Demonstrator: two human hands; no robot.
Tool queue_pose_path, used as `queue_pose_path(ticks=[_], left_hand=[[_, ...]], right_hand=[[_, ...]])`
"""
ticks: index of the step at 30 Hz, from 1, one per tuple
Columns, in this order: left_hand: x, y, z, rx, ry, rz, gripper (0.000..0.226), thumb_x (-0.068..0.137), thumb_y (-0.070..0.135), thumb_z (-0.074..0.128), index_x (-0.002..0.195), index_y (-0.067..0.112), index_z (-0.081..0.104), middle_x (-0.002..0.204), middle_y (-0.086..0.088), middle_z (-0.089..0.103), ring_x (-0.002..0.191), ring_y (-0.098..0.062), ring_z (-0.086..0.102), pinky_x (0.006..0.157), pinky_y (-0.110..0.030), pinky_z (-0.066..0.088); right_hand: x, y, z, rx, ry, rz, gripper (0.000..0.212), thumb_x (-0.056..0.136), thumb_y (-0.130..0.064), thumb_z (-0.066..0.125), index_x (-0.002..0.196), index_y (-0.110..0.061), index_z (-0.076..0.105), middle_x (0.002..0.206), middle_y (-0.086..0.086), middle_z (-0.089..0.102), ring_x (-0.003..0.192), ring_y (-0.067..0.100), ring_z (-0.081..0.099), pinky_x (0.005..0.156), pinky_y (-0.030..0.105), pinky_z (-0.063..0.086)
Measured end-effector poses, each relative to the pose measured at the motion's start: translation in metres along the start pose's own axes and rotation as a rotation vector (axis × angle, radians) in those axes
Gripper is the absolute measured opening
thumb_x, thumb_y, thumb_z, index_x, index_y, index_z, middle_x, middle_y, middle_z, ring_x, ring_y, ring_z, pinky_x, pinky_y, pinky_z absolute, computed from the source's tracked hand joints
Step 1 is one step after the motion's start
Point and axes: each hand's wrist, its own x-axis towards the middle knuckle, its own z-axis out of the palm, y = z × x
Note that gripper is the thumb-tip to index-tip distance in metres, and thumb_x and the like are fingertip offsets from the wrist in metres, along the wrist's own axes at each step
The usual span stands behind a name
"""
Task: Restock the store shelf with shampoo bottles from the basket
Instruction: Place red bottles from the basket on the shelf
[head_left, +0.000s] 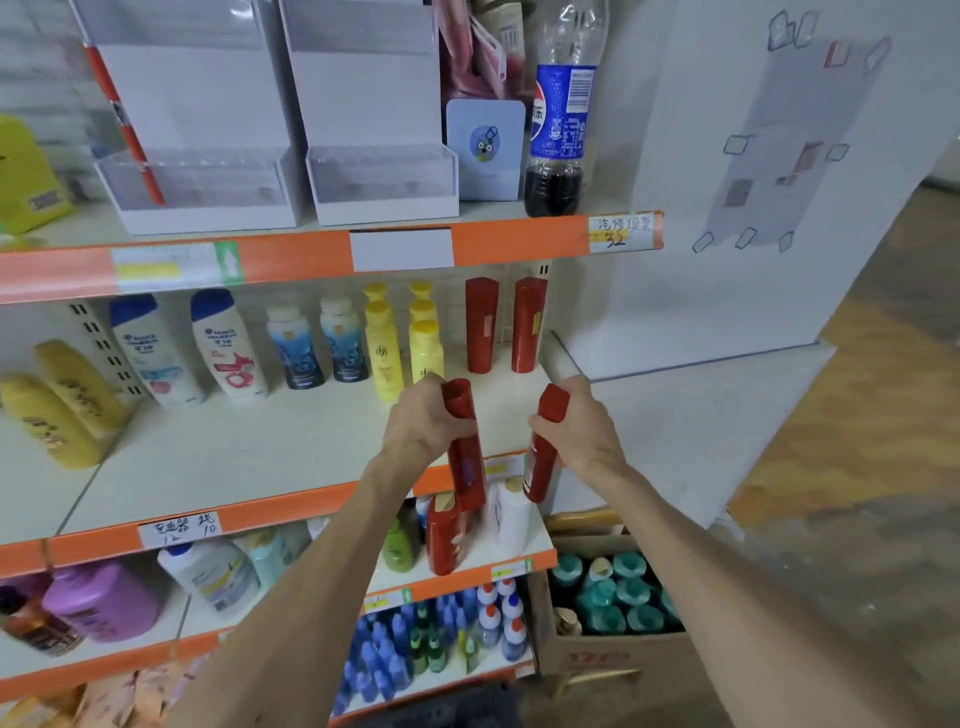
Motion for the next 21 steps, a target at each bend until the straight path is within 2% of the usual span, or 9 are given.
queue_pose_path(ticks=[2, 3, 5, 7, 9, 15, 21], left_hand=[[0.001, 0.007, -0.004, -0.016, -0.002, 0.013, 0.042, 0.072, 0.027, 0.078, 0.106, 0.011, 0.059, 0.098, -0.006, 0.067, 0.08, -0.021, 0.058, 0.066, -0.028, 0.043], [0.001, 0.011, -0.005, -0.023, 0.003, 0.02, 0.043, 0.073, 0.026, 0.078, 0.109, 0.011, 0.059, 0.1, -0.006, 0.067, 0.08, -0.02, 0.057, 0.066, -0.028, 0.043], [0.003, 0.02, -0.007, -0.061, 0.027, 0.042, 0.046, 0.075, 0.022, 0.077, 0.116, 0.012, 0.058, 0.106, -0.005, 0.066, 0.084, -0.019, 0.056, 0.07, -0.026, 0.043], [0.007, 0.031, -0.007, -0.098, 0.058, 0.07, 0.048, 0.076, 0.019, 0.077, 0.12, 0.013, 0.058, 0.112, -0.005, 0.067, 0.093, -0.022, 0.06, 0.073, -0.025, 0.043], [0.015, 0.039, -0.004, -0.119, 0.09, 0.09, 0.05, 0.076, 0.019, 0.077, 0.121, 0.013, 0.058, 0.115, -0.005, 0.067, 0.1, -0.023, 0.062, 0.074, -0.025, 0.044], [0.05, 0.048, 0.022, -0.18, 0.165, 0.052, 0.052, 0.074, 0.018, 0.077, 0.122, 0.015, 0.057, 0.115, -0.004, 0.066, 0.1, -0.021, 0.062, 0.077, -0.026, 0.046], [0.096, 0.044, 0.06, -0.271, 0.244, 0.019, 0.052, 0.074, 0.01, 0.077, 0.123, 0.014, 0.058, 0.11, 0.0, 0.066, 0.092, -0.013, 0.06, 0.08, -0.023, 0.047]], right_hand=[[0.002, -0.003, -0.005, 0.017, 0.0, 0.017, 0.042, 0.089, -0.027, 0.071, 0.116, -0.023, 0.039, 0.108, 0.001, 0.059, 0.094, 0.02, 0.061, 0.084, 0.044, 0.058], [0.003, -0.004, -0.007, 0.025, 0.003, 0.024, 0.042, 0.089, -0.026, 0.07, 0.117, -0.021, 0.04, 0.107, 0.001, 0.06, 0.094, 0.022, 0.063, 0.085, 0.045, 0.058], [0.009, -0.006, -0.014, 0.029, 0.022, 0.012, 0.039, 0.089, -0.025, 0.07, 0.114, -0.02, 0.041, 0.102, 0.0, 0.061, 0.092, 0.021, 0.062, 0.083, 0.039, 0.056], [0.017, -0.007, -0.021, 0.015, 0.044, -0.015, 0.037, 0.088, -0.025, 0.07, 0.11, -0.021, 0.041, 0.1, -0.002, 0.059, 0.091, 0.018, 0.059, 0.08, 0.03, 0.047], [0.028, -0.009, -0.027, 0.022, 0.055, -0.038, 0.037, 0.087, -0.025, 0.071, 0.109, -0.021, 0.041, 0.101, -0.003, 0.059, 0.09, 0.017, 0.057, 0.078, 0.027, 0.042], [0.074, 0.0, -0.035, 0.037, 0.072, -0.076, 0.044, 0.086, -0.03, 0.072, 0.118, -0.016, 0.047, 0.107, 0.0, 0.065, 0.09, 0.017, 0.059, 0.078, 0.028, 0.045], [0.136, 0.022, -0.022, 0.104, 0.131, -0.136, 0.041, 0.086, -0.028, 0.072, 0.118, -0.016, 0.05, 0.099, -0.004, 0.063, 0.087, 0.014, 0.06, 0.076, 0.025, 0.044]])
